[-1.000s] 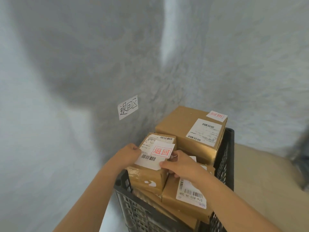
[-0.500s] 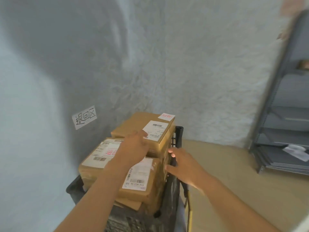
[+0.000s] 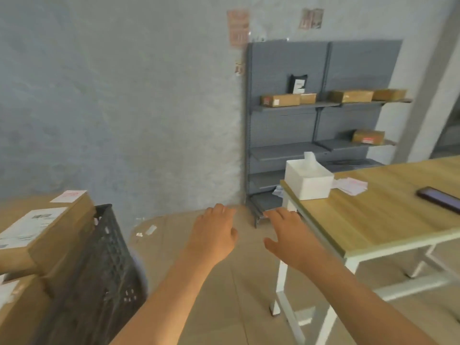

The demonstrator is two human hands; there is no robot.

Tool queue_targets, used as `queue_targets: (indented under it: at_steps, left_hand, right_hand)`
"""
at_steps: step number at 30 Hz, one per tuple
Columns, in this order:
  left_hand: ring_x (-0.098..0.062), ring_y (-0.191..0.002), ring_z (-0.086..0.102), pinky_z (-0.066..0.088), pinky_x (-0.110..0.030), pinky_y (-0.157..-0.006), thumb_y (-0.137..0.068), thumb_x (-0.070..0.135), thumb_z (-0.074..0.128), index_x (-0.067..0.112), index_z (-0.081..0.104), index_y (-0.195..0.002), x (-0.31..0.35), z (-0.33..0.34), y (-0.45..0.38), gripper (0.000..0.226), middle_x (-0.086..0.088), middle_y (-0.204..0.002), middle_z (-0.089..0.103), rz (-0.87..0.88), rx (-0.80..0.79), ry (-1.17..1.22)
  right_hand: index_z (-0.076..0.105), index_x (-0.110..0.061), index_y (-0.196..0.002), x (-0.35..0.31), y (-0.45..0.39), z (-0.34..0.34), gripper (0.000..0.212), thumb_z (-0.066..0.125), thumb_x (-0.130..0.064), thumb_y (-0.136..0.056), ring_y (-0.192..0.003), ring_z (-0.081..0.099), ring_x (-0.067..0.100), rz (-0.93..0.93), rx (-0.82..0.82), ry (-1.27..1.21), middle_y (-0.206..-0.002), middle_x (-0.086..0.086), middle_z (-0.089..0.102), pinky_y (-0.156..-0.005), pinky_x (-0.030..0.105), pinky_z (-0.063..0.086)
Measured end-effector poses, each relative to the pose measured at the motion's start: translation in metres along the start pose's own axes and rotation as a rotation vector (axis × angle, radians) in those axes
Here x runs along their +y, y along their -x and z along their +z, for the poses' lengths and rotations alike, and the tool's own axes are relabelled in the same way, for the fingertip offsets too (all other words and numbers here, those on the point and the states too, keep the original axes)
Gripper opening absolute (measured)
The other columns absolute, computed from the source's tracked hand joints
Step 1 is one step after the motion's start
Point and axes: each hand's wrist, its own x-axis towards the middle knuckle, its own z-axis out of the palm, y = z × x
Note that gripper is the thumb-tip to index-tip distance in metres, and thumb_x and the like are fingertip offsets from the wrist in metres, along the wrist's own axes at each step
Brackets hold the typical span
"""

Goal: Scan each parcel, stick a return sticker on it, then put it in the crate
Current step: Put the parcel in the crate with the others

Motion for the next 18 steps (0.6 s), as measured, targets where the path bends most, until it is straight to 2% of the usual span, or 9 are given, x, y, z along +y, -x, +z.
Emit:
queue_targets:
  at_steps: [4, 9, 18]
  left_hand:
    - [-0.024, -0.118, 0.047, 0.042, -0.036, -0.093, -0.094, 0.029, 0.046, 0.022, 0.041, -0.136, 0.079, 0.021, -0.045, 0.043, -0.002, -0.132, 0.047, 0.162, 0.002, 0.088]
    - [-0.024, -0.11, 0.049, 0.046, -0.039, -0.087, -0.093, 0.027, 0.046, 0.019, 0.047, -0.127, 0.169, 0.053, -0.102, 0.035, -0.002, -0.12, 0.051, 0.307, -0.048, 0.167]
    - [-0.024, -0.114, 0.049, 0.043, -0.036, -0.088, -0.093, 0.03, 0.047, 0.022, 0.041, -0.135, 0.287, 0.127, -0.23, 0.043, -0.003, -0.131, 0.049, 0.384, -0.138, 0.192]
  right_hand:
    - [0.034, -0.024, -0.141, 0.082, 0.023, -0.024, 0.057, 0.054, -0.038, -0.09, -0.121, 0.039, 0.022, 0.156, 0.038, 0.013, -0.137, 0.0, 0.04, -0.098, 0.033, 0.039]
    - [0.033, -0.026, -0.143, 0.176, 0.036, -0.038, 0.059, 0.056, -0.037, -0.089, -0.127, 0.036, 0.021, 0.315, 0.057, -0.011, -0.142, -0.002, 0.037, -0.104, 0.034, 0.037]
    - [0.034, -0.028, -0.142, 0.33, -0.003, -0.061, 0.058, 0.056, -0.038, -0.089, -0.126, 0.036, 0.018, 0.458, 0.041, 0.021, -0.142, -0.004, 0.036, -0.103, 0.032, 0.038]
